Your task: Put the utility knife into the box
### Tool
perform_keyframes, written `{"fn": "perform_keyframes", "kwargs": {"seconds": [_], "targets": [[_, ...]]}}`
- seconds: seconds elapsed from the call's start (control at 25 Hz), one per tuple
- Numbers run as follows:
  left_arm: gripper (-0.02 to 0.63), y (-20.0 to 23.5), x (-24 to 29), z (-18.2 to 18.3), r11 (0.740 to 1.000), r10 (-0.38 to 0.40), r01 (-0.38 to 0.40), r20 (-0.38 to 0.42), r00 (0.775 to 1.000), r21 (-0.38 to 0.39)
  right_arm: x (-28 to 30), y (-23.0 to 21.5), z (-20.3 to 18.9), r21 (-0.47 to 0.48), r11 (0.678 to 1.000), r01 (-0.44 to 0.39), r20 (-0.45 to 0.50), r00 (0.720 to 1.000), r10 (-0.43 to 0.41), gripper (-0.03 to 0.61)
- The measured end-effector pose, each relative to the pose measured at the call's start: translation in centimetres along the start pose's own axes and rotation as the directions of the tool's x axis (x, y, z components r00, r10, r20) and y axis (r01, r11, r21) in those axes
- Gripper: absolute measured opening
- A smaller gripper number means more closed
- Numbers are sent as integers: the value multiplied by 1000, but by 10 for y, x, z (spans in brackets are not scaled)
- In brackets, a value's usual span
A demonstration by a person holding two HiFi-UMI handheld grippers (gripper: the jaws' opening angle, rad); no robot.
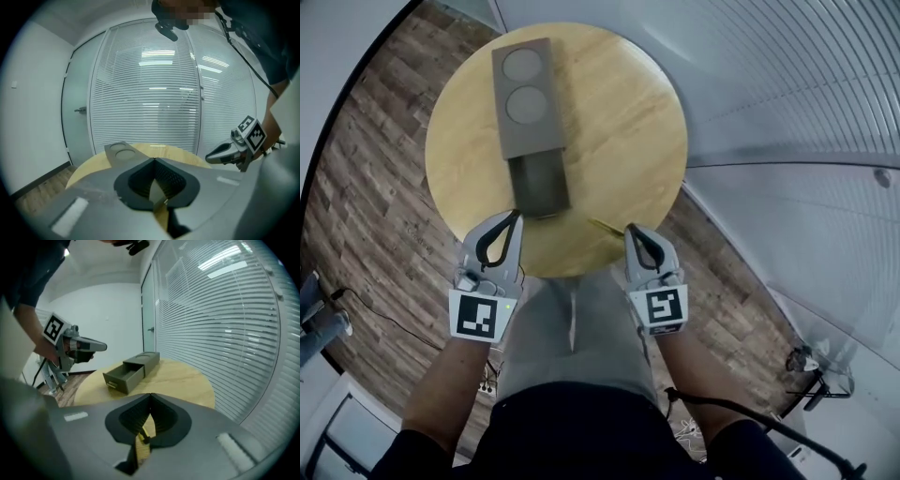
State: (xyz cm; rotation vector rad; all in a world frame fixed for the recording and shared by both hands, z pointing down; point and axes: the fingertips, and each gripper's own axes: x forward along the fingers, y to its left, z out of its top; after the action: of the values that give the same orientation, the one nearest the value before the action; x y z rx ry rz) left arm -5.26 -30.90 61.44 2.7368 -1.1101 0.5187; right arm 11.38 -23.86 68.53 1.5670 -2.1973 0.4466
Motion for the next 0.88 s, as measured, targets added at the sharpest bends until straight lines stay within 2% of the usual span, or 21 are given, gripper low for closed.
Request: {"fn": "perform_keyframes", "kwargs": {"seconds": [0.12,0.2,0.24,0.4,0.6,0.88], "targets": [[3,2,9,-13,1000,14,-14,-29,999,10,8,2,-20,-20,999,-41,-67,997,40,11],[3,5,12,-18,1000,25,-25,-37,999,-8,13,4,-29,-34,995,-92,-94,992,88,90],[3,7,13,-20,999,30,-31,-39,999,-15,16,4,-32,-40,994,-105,-100,990,101,108],[3,9,15,-28,999,32,-34,-62,998,-30,22,3,-46,-54,991,-123,-132,985,115,110],[3,14,17,-32,999,41,-42,-67,997,-9,29,11,-61,-63,980,-187,-181,968,173,144],[3,8,15,-37,998,40,-43,-77,996,-40,33,15,-76,-87,977,-196,-238,956,171,138]]}}
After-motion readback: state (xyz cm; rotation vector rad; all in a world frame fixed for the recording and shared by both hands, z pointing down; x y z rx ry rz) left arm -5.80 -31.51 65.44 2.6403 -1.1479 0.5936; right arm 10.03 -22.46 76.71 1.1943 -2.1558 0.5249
